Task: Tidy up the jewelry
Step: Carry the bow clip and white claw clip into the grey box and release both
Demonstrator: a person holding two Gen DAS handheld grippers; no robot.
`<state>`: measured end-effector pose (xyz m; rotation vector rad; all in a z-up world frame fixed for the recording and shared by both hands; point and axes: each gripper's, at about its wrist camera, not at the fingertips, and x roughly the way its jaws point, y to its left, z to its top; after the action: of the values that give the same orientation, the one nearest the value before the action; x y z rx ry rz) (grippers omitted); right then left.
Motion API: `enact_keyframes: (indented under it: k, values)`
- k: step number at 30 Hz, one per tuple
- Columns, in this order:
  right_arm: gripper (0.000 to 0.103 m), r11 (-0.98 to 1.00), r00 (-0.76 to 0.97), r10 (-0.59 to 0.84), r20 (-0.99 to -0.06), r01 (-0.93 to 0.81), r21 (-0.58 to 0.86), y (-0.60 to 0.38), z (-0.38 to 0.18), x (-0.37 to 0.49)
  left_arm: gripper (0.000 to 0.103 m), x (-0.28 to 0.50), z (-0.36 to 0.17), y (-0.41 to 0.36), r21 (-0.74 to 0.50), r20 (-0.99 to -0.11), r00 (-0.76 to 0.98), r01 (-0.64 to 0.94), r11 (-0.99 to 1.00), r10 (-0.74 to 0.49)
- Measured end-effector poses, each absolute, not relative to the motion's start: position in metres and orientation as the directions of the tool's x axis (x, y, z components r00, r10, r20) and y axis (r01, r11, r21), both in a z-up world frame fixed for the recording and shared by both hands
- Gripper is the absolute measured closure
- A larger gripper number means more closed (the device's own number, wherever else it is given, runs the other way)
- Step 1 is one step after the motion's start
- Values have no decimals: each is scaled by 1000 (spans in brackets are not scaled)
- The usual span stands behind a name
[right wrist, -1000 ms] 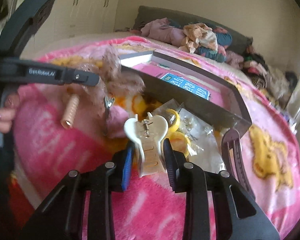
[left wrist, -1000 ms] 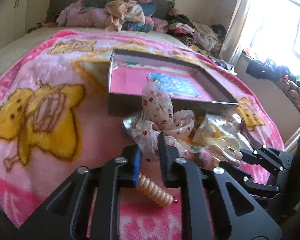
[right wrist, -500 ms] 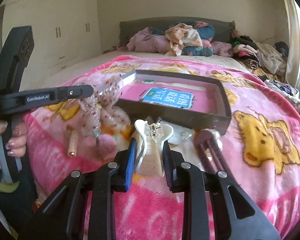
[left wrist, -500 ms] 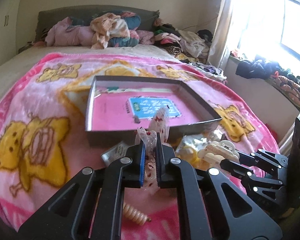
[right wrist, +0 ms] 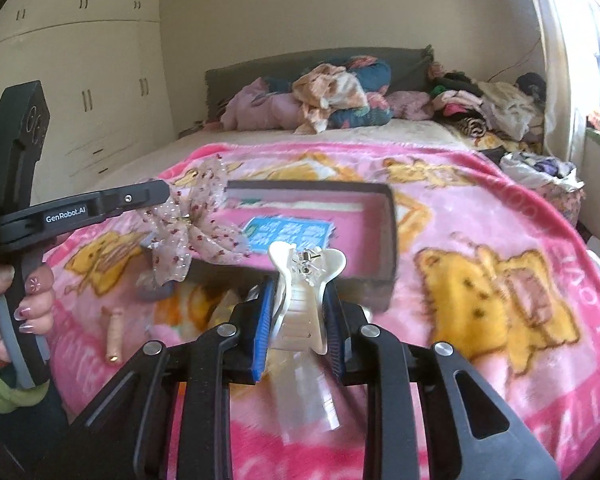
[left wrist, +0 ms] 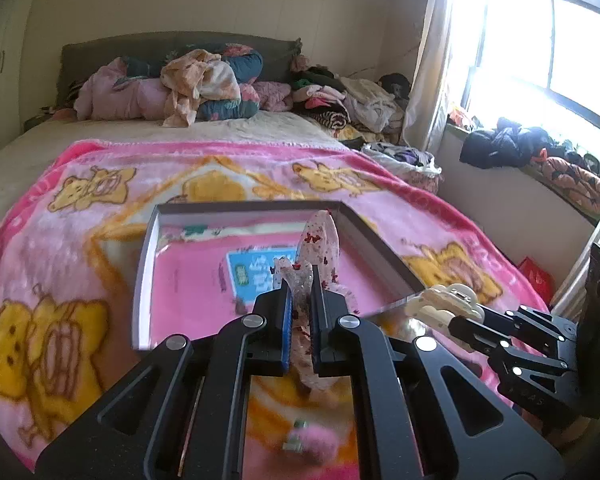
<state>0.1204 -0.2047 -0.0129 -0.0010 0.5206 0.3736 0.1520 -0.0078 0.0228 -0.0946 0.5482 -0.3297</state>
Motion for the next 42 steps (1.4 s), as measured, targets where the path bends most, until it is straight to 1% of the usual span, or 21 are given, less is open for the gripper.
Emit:
enact_keyframes:
  k: [6,10,13,20,24,27,30,36,39,41,42]
  values:
    - [80,947,832,314,-457,-311,83,-218,0,141,101,181,35,-14,-169,-475,824,261,951,-310]
    - [80,951,839,301,-453,-298,81,-222,4,160,101,201,36,-13,-171,-483,826,236,957,-290]
    - [80,952,838,298,-457,-296,78,-221,6,176,101,215,33,-13,-147,-495,829,214,966,-259]
    - [80,945,816,317,-484,-314,91,-206,-1,214,101,244,15,-4,-128,-546,810,171,977,-213]
    - [80,941,799,322,-507,-330,78,-192,-7,233,101,258,-3,6,-154,-597,775,143,978,-208]
    - [80,939,787,319,-528,-336,68,-185,-14,246,101,262,-14,12,-149,-623,760,120,982,-187]
    - [80,944,775,304,-554,-324,66,-181,-22,257,101,264,-25,19,-140,-651,741,93,986,-163]
    - [80,954,761,271,-590,-294,60,-182,-40,265,100,262,-39,24,-113,-679,721,87,990,-141]
    - [80,958,751,261,-606,-280,65,-182,-49,265,95,261,-41,25,-117,-681,718,83,990,-141]
    - [80,959,754,254,-606,-278,57,-183,-50,264,87,260,-41,25,-115,-679,720,85,990,-140]
    - [80,959,755,254,-604,-279,54,-183,-51,262,85,259,-40,24,-112,-676,723,85,990,-139]
